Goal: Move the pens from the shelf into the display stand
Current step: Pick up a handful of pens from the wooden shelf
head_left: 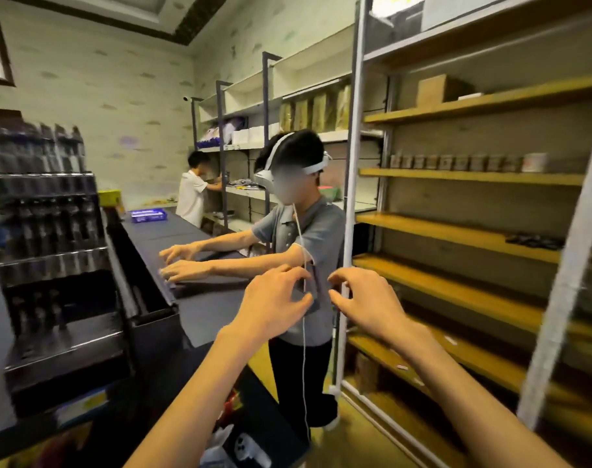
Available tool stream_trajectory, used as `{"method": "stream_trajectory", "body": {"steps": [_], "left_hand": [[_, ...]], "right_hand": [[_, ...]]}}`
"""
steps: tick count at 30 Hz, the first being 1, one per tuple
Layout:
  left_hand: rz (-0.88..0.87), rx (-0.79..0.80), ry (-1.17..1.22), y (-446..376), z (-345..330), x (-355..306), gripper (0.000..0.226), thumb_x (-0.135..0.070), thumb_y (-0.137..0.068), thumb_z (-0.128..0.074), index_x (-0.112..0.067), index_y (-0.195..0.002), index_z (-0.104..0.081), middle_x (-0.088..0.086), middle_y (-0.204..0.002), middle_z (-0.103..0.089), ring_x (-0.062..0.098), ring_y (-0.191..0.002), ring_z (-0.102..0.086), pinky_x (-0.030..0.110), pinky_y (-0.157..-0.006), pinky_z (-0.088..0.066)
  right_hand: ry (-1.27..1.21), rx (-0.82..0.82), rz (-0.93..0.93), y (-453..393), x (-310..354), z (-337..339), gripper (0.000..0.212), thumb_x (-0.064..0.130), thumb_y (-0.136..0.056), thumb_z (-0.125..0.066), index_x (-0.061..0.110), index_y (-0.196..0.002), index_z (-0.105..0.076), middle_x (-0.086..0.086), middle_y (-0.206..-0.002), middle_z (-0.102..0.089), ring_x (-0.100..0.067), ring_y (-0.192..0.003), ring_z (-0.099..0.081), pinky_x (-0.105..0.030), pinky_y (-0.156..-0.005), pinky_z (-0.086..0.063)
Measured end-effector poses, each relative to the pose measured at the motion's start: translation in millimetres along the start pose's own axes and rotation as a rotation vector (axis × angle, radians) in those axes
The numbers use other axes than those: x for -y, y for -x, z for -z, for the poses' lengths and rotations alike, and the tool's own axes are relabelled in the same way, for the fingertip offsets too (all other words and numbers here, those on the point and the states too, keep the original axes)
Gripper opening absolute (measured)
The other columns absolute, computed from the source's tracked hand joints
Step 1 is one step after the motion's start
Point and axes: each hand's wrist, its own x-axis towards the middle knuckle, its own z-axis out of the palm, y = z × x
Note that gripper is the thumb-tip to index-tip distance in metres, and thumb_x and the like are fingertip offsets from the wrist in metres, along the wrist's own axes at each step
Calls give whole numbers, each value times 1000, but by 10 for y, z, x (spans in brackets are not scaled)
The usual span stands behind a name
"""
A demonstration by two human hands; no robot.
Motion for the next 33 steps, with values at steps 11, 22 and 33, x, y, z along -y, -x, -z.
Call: {"method": "stream_trajectory", "body": {"steps": [11,22,33], "left_hand": [[-121,78,168,-1060,-1401,-2022,35,-48,-91,-57,-38,-124,-62,-16,-115,-61,13,-107,-61,32,-80,-52],[-212,160,210,-1841,-2412,-2866,32,-44,-92,-62,-32,-122,-63,-13,-108,-59,10,-94,-59,31,-77,-50],[-232,226,259,-3227,-3701,-2997,35,-49,-92,-61,-37,-124,-60,-4,-129,-61,18,-115,-60,37,-90,-51]], "right_hand": [[66,-66,-218,601,-2336,1149,27,39,-97,-62,33,-123,-64,6,-121,-65,-16,-114,-60,-36,-92,-51],[11,-89,-383,704,-3775,1305,30,38,-97,-63,33,-126,-62,11,-120,-64,-8,-109,-59,-26,-85,-46],[128,-110,-484,-141,-5145,1177,33,38,-96,-64,34,-129,-60,11,-126,-63,-10,-118,-58,-29,-94,-45]]}}
